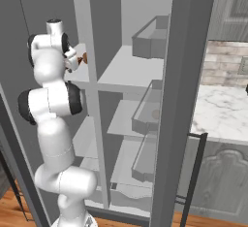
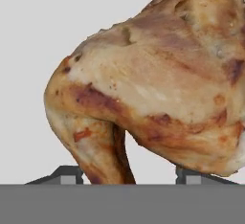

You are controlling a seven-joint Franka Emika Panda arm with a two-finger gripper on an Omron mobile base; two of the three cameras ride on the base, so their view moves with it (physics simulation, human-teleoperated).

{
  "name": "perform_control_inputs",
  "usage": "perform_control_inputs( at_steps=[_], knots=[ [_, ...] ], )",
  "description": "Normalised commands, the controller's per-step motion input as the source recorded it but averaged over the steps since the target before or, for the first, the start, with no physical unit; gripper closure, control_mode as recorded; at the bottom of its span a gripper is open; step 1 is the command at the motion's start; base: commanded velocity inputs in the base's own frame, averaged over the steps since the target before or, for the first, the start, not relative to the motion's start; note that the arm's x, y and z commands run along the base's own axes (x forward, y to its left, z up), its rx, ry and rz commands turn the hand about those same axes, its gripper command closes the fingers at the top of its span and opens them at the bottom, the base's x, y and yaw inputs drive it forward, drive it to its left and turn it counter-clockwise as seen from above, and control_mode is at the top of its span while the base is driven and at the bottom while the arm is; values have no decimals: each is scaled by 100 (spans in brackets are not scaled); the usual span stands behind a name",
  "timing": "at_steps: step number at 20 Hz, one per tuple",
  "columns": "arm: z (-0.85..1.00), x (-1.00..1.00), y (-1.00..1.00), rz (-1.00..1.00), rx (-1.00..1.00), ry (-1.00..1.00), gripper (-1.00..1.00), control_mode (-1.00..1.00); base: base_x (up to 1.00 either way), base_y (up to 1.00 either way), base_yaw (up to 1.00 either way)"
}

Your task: Pick up the frozen chicken drumstick from the freezer, place it on any shelf in the fridge, and close the fridge and freezer doors when done.

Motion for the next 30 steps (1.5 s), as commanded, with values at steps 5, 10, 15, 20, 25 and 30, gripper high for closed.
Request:
perform_control_inputs(
  at_steps=[5, 10, 15, 20, 25, 30],
  knots=[
    [-83, -2, -14, 0, -1, -2, 100, -100, 0, 0, 0],
    [-55, -83, -54, 0, 0, -14, 100, -100, 0, 0, 0],
    [-36, -100, -73, 0, 8, -33, 100, -100, 0, 0, 0],
    [8, -100, -12, -15, 16, -46, 100, -100, 0, 0, 0],
    [66, -100, 26, -19, 18, -42, 100, -100, 0, 0, 0],
    [75, -100, 13, -16, 25, -21, 100, -100, 0, 0, 0]
  ],
)
